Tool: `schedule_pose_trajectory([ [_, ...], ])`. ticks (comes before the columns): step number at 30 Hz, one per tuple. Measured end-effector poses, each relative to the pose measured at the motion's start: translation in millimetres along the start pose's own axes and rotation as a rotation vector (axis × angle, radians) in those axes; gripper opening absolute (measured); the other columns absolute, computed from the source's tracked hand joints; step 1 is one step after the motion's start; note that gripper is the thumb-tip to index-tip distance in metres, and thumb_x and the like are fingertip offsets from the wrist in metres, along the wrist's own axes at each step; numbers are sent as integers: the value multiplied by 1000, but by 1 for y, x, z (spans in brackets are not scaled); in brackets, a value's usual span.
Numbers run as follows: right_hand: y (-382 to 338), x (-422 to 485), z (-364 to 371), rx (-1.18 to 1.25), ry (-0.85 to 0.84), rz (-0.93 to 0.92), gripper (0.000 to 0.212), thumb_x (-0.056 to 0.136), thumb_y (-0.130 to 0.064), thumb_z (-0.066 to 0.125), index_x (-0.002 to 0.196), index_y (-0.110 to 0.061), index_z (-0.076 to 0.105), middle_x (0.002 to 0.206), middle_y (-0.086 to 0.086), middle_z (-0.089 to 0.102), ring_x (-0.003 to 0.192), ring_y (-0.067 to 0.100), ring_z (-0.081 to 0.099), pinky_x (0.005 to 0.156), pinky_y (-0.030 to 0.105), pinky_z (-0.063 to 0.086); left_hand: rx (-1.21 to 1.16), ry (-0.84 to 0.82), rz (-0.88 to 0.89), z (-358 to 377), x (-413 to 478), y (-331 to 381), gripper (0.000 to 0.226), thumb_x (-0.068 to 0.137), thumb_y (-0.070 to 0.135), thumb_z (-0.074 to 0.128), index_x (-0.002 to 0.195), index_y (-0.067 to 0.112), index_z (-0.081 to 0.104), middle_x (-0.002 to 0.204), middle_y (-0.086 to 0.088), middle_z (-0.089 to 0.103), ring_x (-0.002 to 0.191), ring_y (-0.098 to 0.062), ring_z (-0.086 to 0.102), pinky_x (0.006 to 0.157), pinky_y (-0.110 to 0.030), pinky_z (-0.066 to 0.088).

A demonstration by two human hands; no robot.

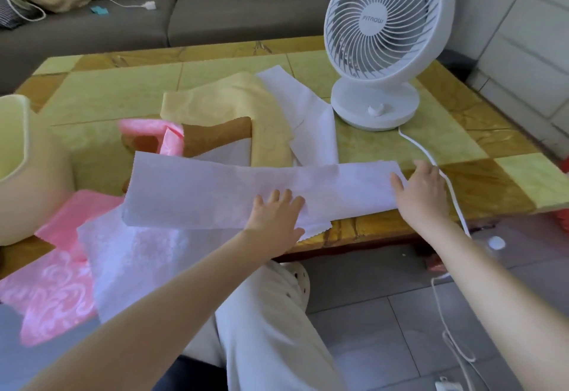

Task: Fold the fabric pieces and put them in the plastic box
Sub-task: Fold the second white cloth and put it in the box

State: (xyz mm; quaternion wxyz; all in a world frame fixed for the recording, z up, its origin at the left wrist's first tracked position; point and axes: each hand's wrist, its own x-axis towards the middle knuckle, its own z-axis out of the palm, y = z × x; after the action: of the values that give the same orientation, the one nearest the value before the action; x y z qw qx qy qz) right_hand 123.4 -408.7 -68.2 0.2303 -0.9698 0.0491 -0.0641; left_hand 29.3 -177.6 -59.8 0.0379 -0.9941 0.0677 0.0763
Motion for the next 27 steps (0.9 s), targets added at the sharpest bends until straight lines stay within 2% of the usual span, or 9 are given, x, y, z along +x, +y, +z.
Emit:
schedule_pose_trajectory([
  [3,25,-9,4,333,-173,184,38,96,-32,47,117,-1,53,108,14,57,103,32,53,79,37,41,23,3,-29,4,1,6,48,93,40,46,134,20,32,134,-6,36,118,-27,39,91,-41,35],
  [5,31,-12,6,506,-119,196,26,94,-27,50,94,-3,58,81,6,53,82,26,50,64,32,34,37,12,-46,7,1,10,46,94,38,45,134,19,32,133,-6,36,117,-26,39,89,-40,35],
  [8,31,-13,2,527,65,47,16,90,-24,55,85,-9,56,72,-2,51,70,16,47,60,26,34,30,25,-58,11,1,12,45,95,37,44,134,19,31,132,-6,36,115,-26,40,89,-39,35],
  [11,32,-9,-8,546,85,-59,15,90,-23,55,82,-10,54,68,-1,51,66,14,45,56,15,35,19,43,-54,14,-2,16,44,96,41,39,134,20,32,132,-4,37,115,-25,40,88,-38,35],
  [14,47,0,-13,355,19,-23,15,91,-23,49,89,-9,54,73,3,53,72,23,48,57,32,35,-51,80,-24,16,-6,28,41,99,45,25,132,24,37,131,-3,40,113,-24,41,85,-40,35],
  [18,69,1,-16,106,-134,94,25,92,-17,47,112,-4,55,105,18,62,99,36,55,77,38,42,-47,74,-4,20,-8,38,38,100,42,19,131,30,37,132,-2,39,110,-24,40,79,-38,33],
  [21,65,-3,-16,14,-123,103,25,92,-11,49,115,-3,49,113,19,57,104,38,53,80,40,43,-36,76,-18,22,-6,37,34,101,36,21,131,29,34,132,-3,37,108,-24,39,76,-36,30],
  [24,45,-12,-11,-137,17,-67,35,89,-1,49,124,-2,46,124,19,51,117,35,45,96,41,37,-50,59,-20,23,-3,37,34,100,34,25,133,27,31,134,-6,34,109,-26,38,79,-38,31],
  [27,7,-38,1,-11,-90,-332,40,94,-5,43,134,-4,43,141,13,42,134,25,35,109,31,25,-101,36,-21,23,-1,37,37,100,35,25,135,26,30,138,-6,31,114,-27,36,86,-40,33],
])
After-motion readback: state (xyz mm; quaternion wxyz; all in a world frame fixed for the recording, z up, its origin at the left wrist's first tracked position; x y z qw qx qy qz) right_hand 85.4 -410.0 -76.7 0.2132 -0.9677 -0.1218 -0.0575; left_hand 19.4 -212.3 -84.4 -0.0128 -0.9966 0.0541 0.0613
